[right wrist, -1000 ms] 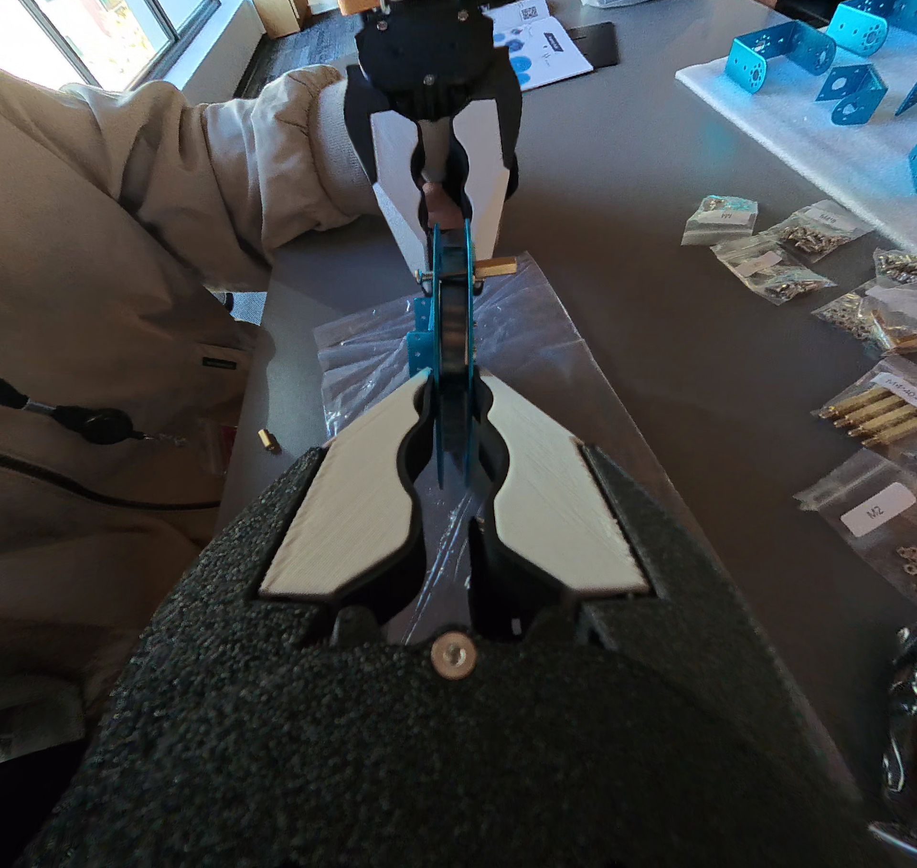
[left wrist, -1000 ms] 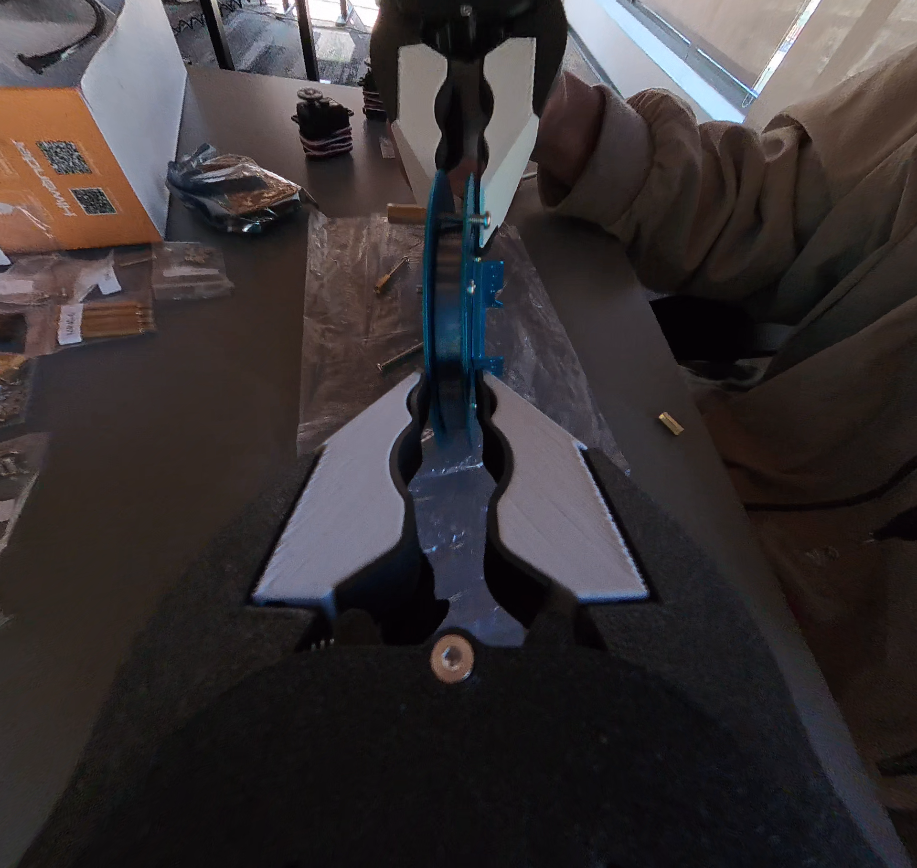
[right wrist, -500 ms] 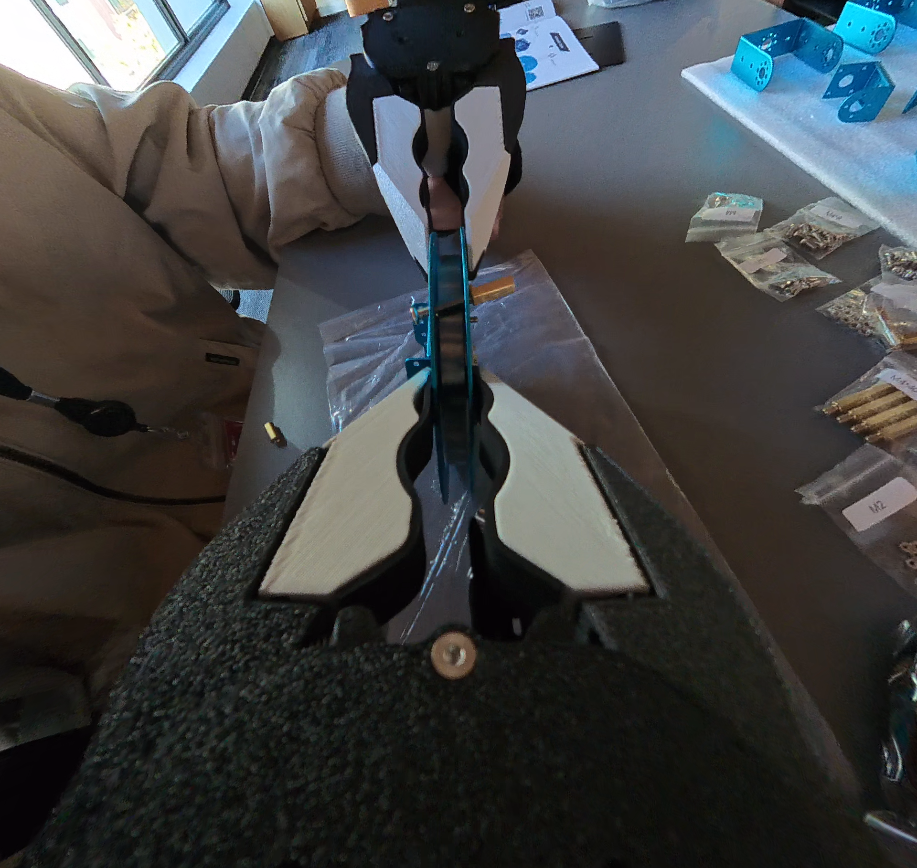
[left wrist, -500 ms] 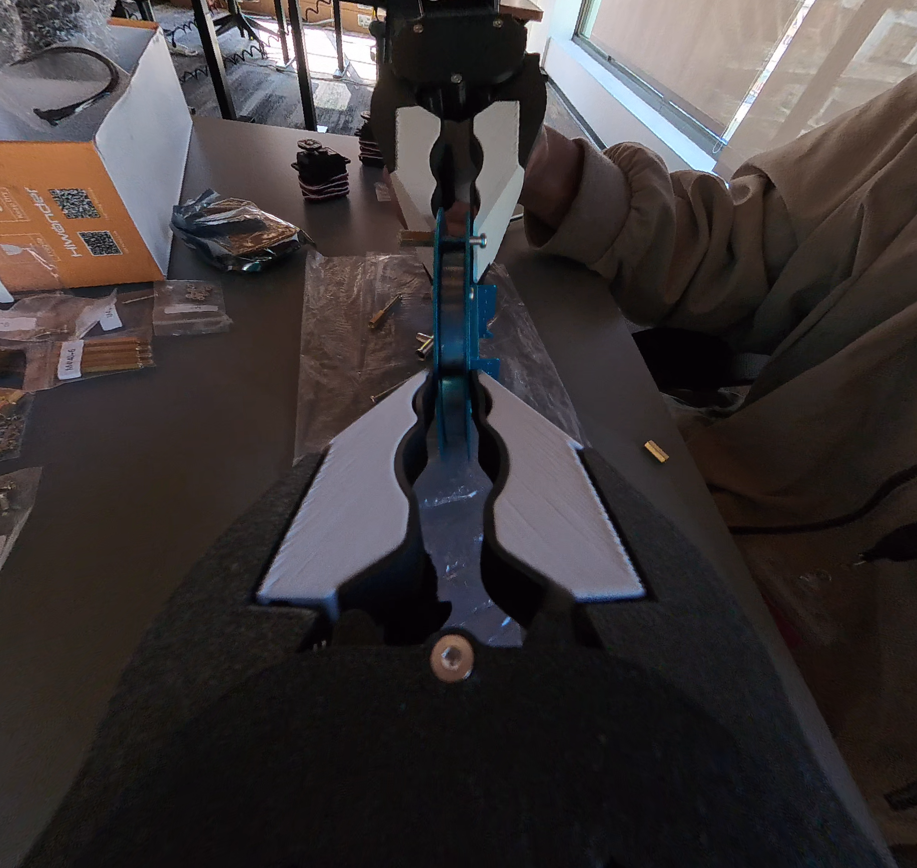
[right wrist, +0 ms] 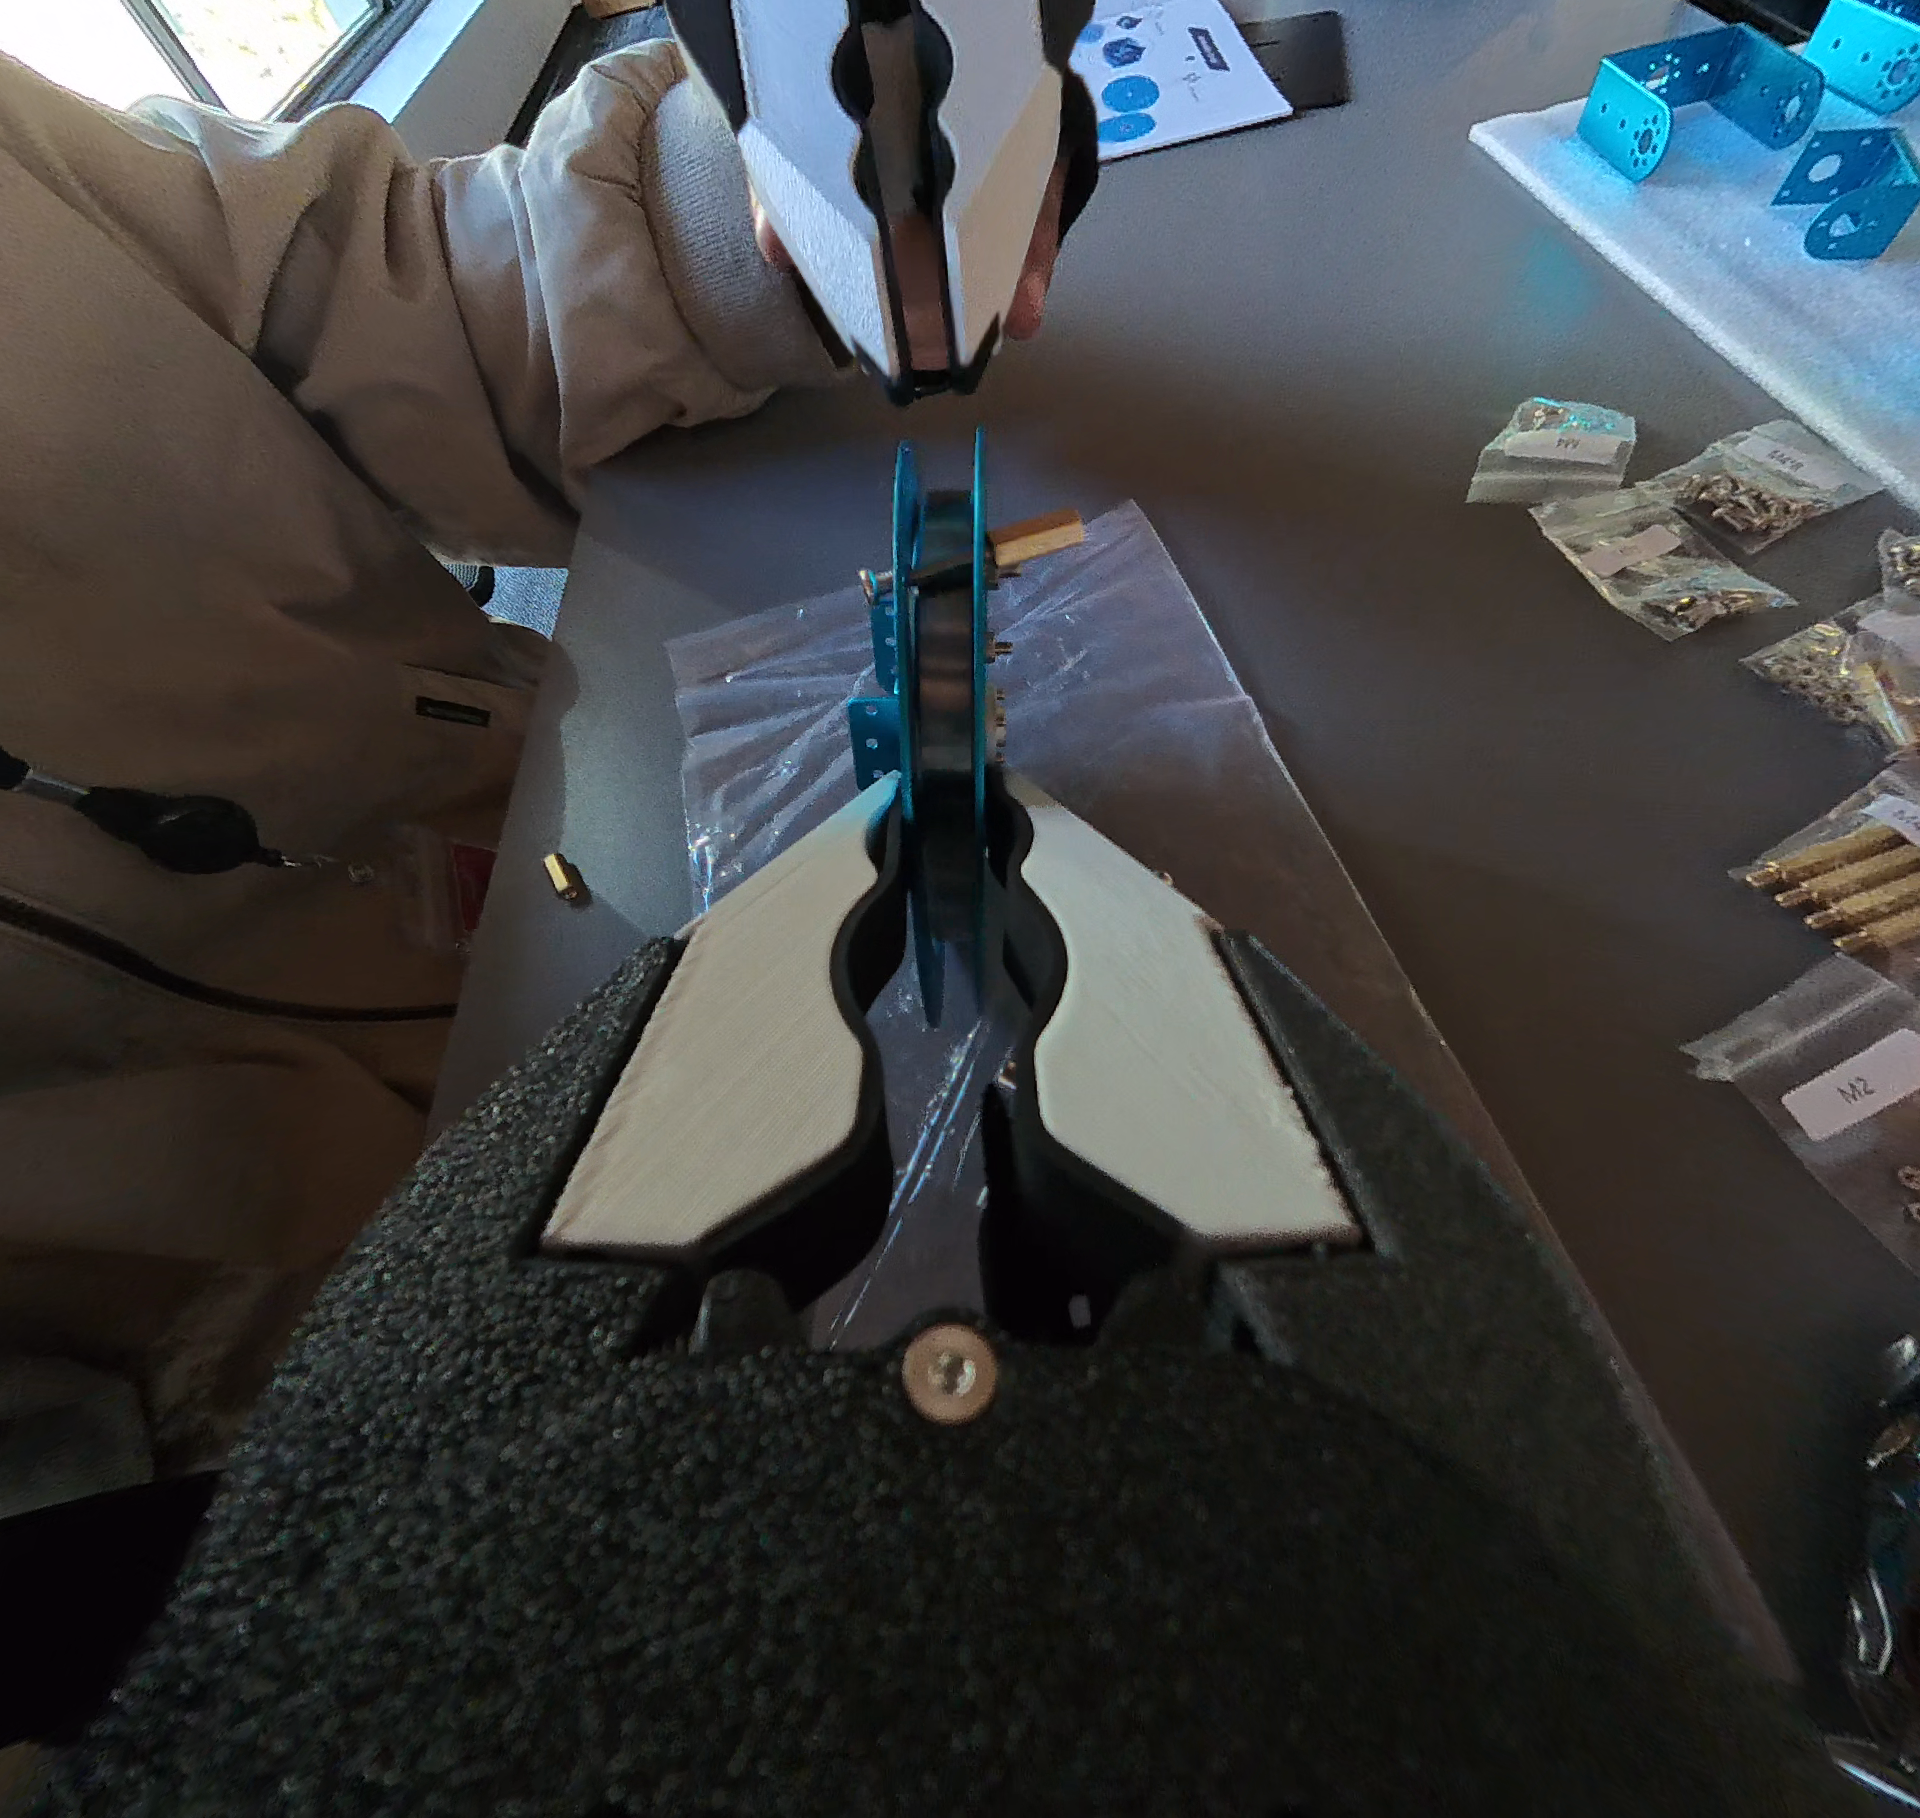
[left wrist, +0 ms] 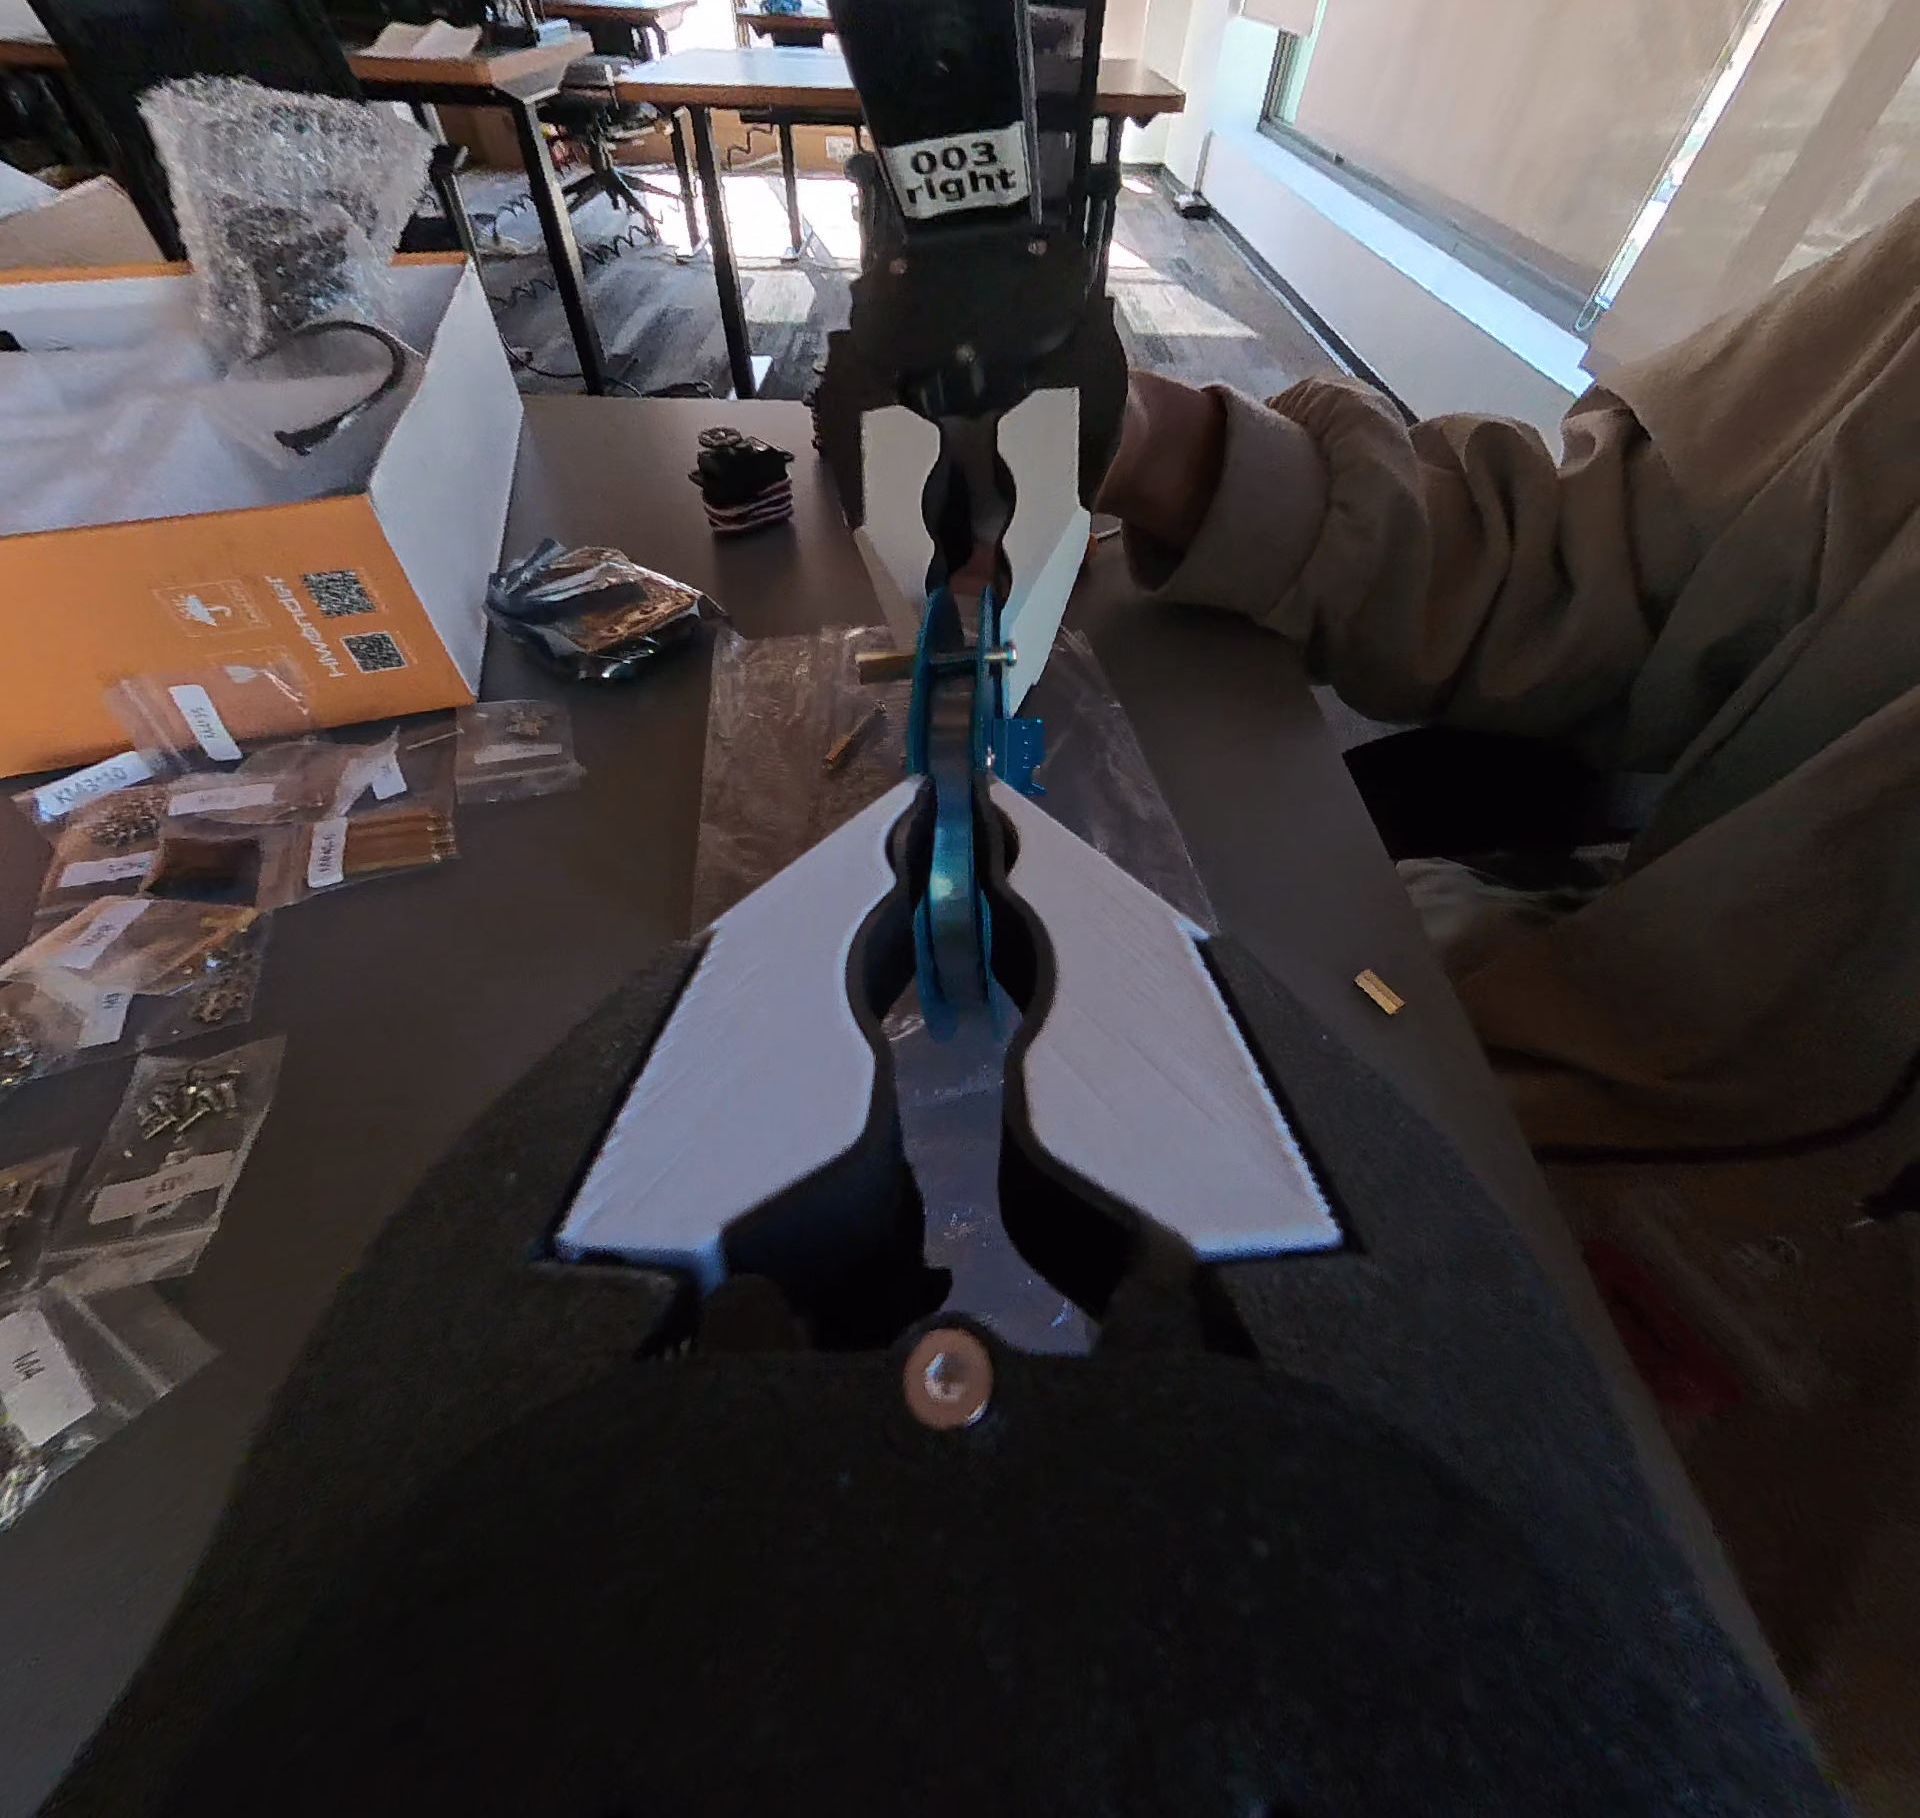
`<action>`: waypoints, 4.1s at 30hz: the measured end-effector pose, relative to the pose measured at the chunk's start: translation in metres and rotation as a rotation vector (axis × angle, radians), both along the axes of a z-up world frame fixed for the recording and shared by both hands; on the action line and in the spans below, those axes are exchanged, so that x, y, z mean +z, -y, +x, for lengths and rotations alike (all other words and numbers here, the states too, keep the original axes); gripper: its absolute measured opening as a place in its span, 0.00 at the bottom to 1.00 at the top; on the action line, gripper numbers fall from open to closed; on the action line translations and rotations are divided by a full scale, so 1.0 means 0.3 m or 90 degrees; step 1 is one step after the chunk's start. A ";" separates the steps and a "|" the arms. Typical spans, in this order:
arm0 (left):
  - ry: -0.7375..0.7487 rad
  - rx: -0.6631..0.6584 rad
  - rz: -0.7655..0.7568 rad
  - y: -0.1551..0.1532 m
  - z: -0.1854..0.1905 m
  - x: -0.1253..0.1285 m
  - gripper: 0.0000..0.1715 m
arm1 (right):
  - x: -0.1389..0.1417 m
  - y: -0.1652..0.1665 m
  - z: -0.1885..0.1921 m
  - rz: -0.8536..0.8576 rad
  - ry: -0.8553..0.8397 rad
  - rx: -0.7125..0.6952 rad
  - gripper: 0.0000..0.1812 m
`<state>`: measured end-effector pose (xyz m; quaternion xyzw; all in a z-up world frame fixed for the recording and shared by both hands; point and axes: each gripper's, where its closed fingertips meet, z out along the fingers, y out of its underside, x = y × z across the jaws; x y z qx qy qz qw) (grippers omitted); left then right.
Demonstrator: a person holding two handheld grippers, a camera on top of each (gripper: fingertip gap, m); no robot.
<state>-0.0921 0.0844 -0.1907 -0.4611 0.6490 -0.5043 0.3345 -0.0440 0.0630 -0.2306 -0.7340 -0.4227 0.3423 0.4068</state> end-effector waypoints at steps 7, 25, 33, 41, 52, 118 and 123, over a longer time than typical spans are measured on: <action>-0.045 -0.003 0.018 0.020 0.009 -0.042 0.03 | 0.001 -0.002 -0.002 -0.002 -0.001 -0.002 0.07; -0.028 -0.028 -0.024 0.010 -0.002 -0.062 0.00 | -0.002 -0.010 0.010 -0.027 -0.022 -0.009 0.08; -0.026 -0.015 -0.012 -0.002 0.004 -0.063 0.00 | 0.121 -0.017 0.052 0.060 -0.050 -0.050 0.10; -0.027 -0.008 -0.024 -0.016 0.002 -0.067 0.01 | 0.067 -0.033 0.059 0.004 -0.017 -0.055 0.11; -0.073 0.019 -0.093 -0.089 0.018 -0.120 0.36 | 0.068 -0.015 0.054 0.011 -0.016 -0.028 0.04; -0.083 0.284 -0.157 -0.002 -0.058 -0.098 0.07 | 0.115 0.024 0.003 0.148 0.083 -0.313 0.18; -0.044 0.389 -0.109 0.067 -0.126 -0.103 0.07 | 0.104 0.074 -0.150 0.138 0.033 -0.347 0.19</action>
